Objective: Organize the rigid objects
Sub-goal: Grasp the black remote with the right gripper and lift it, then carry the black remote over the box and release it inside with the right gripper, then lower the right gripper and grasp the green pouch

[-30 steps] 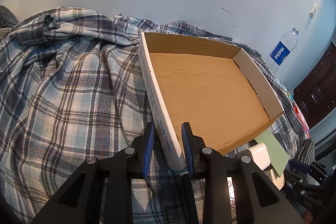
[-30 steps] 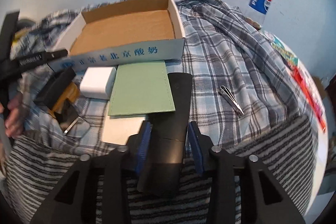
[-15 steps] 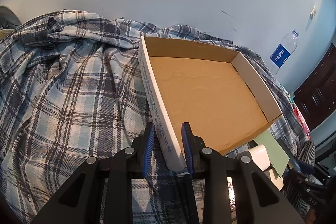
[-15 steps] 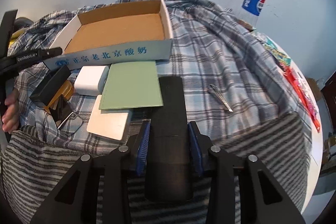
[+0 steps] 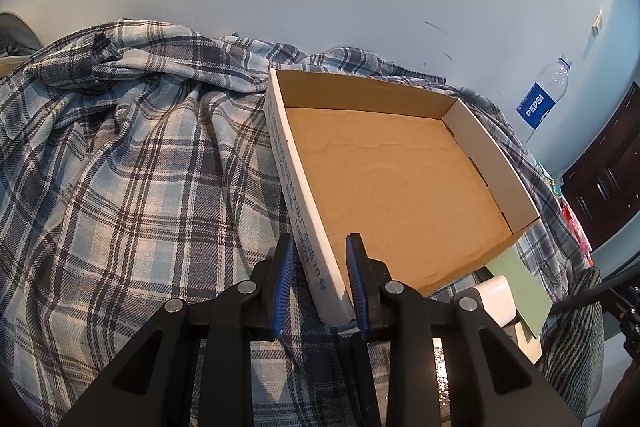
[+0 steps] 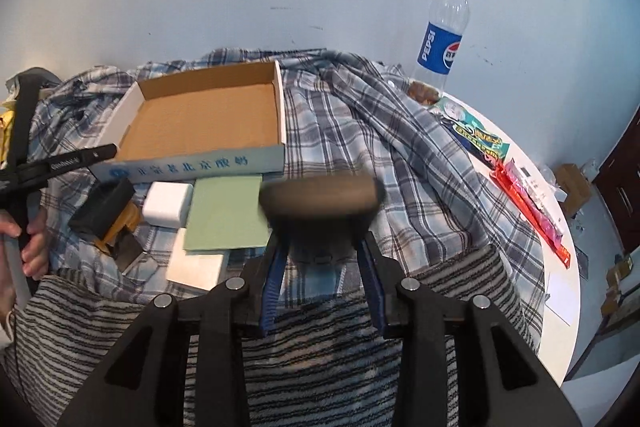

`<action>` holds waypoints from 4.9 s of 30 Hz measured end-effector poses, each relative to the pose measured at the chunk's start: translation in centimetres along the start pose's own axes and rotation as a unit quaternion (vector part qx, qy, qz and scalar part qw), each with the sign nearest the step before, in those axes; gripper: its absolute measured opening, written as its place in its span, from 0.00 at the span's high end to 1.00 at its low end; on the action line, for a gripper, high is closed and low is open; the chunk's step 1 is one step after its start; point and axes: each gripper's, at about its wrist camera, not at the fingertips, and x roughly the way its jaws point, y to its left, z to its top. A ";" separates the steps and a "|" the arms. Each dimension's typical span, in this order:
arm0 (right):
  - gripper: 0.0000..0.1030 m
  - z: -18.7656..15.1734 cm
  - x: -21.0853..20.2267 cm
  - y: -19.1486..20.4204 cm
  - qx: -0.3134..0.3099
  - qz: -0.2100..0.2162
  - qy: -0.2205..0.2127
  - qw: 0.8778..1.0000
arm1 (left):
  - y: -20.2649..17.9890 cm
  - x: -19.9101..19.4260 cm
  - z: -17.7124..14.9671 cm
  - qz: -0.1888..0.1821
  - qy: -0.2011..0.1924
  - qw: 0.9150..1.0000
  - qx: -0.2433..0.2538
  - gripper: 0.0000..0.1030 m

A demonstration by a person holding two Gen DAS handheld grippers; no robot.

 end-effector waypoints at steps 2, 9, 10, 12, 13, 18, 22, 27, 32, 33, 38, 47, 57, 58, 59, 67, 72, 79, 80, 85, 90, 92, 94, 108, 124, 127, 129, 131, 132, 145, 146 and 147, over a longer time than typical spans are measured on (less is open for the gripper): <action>0.66 0.0 -0.2 0.1 -0.002 0.005 0.003 1.000 | 0.0 0.0 0.0 0.000 0.000 1.000 0.000 0.72; 0.66 -1.8 -0.4 0.5 -0.024 0.001 0.002 1.000 | 0.0 0.0 0.0 0.002 0.000 1.000 0.001 0.72; 0.66 -1.8 -0.4 0.5 -0.025 0.000 0.000 1.000 | 0.1 0.0 0.0 0.001 0.000 1.000 0.000 0.72; 0.66 -1.7 -0.3 0.5 -0.026 0.001 -0.003 1.000 | 0.0 0.0 0.0 0.002 0.000 1.000 0.000 0.72; 0.66 -1.6 -0.3 0.5 -0.025 0.003 -0.002 1.000 | 0.1 0.0 0.0 0.002 0.000 1.000 0.000 0.72; 0.65 -2.7 -1.1 -0.2 -0.018 0.013 0.007 1.000 | 0.1 0.1 0.0 0.002 0.000 1.000 0.001 0.72; 0.62 -4.7 -1.3 -0.7 -0.017 0.021 0.034 0.999 | 0.1 0.1 -0.1 0.001 0.003 1.000 0.002 0.72; 0.52 -5.3 0.4 -0.8 -0.026 0.011 0.049 0.998 | 0.1 0.3 -0.1 0.001 0.004 1.000 0.002 0.72; 0.52 -4.6 1.7 -0.1 -0.035 0.023 0.048 0.998 | 0.0 0.3 -0.1 0.001 0.004 1.000 0.002 0.72; 0.52 -4.5 1.7 0.2 -0.043 0.031 0.044 0.998 | 0.0 0.3 -0.1 0.001 0.004 1.000 0.002 0.72; 0.65 -4.9 2.6 2.9 -0.122 0.032 0.056 0.990 | 0.0 0.3 -0.1 0.000 0.007 1.000 0.004 0.72; 0.66 -4.1 4.7 0.4 -0.072 0.133 0.082 0.985 | -0.1 0.3 -0.1 0.000 0.007 1.000 0.004 0.72; 0.66 -3.4 4.9 2.4 -0.125 0.082 0.073 0.986 | -0.1 0.3 -0.1 0.001 0.007 1.000 0.004 0.72; 0.66 -3.3 4.8 2.6 -0.132 0.072 0.066 0.986 | -0.1 0.3 -0.1 0.001 0.007 1.000 0.004 0.72; 0.66 -3.2 4.8 2.9 -0.138 0.063 0.060 0.987 | -0.1 0.3 -0.1 0.001 0.007 1.000 0.004 0.72; 0.66 -1.4 4.2 3.8 -0.139 0.045 0.028 0.989 | -0.2 0.4 -0.1 0.001 0.007 1.000 0.004 0.72; 0.66 0.0 4.2 3.9 -0.116 0.050 0.015 0.992 | -0.2 0.4 -0.1 0.001 0.007 1.000 0.004 0.72; 0.66 3.4 3.6 5.9 -0.071 0.065 -0.039 0.995 | -0.2 0.4 -0.1 0.001 0.007 1.000 0.004 0.72; 0.66 3.9 3.6 6.5 -0.057 0.076 -0.045 0.994 | -0.2 0.4 -0.1 0.001 0.007 1.000 0.004 0.72; 0.66 5.9 3.6 9.9 -0.032 0.102 -0.071 0.992 | -0.2 0.4 -0.1 0.001 0.007 1.000 0.004 0.72; 0.66 8.9 4.0 12.2 0.005 0.103 -0.085 0.991 | -0.3 0.4 -0.1 0.001 0.007 1.000 0.004 0.72; 0.66 10.1 4.1 12.9 0.012 0.088 -0.096 0.991 | -0.3 0.4 -0.1 0.002 0.007 1.000 0.004 0.72; 0.66 11.2 4.2 13.5 0.018 0.070 -0.110 0.991 | -0.3 0.4 -0.1 0.002 0.006 1.000 0.005 0.72; 0.66 18.2 8.9 13.3 0.096 0.040 -0.142 0.984 | 0.0 0.2 0.0 0.002 0.005 1.000 0.003 0.72; 0.66 22.8 15.1 12.2 0.122 0.059 -0.105 0.985 | -0.2 0.4 -0.2 0.001 0.009 1.000 0.004 0.72; 0.65 23.1 15.7 12.0 0.123 0.063 -0.118 0.983 | -0.4 0.5 -0.2 0.002 0.009 1.000 0.006 0.72; 0.61 23.0 16.3 12.1 0.123 0.059 -0.121 0.983 | -0.5 0.6 -0.1 0.001 0.009 1.000 0.006 0.73; 0.61 22.5 17.2 12.6 0.112 0.052 -0.098 0.988 | -0.7 0.6 -0.2 0.000 0.008 1.000 0.009 0.72; 0.61 22.0 17.4 12.9 0.109 0.047 -0.087 0.989 | -0.7 0.7 -0.2 0.000 0.009 1.000 0.009 0.72; 0.47 16.0 11.0 11.5 0.092 0.056 -0.087 0.990 | -0.8 0.4 -0.1 0.004 0.005 1.000 0.010 0.72; 0.47 15.9 11.0 11.3 0.089 0.060 -0.083 0.991 | -0.8 0.4 -0.1 0.004 0.004 1.000 0.010 0.72; 0.47 15.8 10.7 11.4 0.079 0.061 -0.080 0.992 | -0.9 0.2 -0.2 0.004 0.003 1.000 0.010 0.72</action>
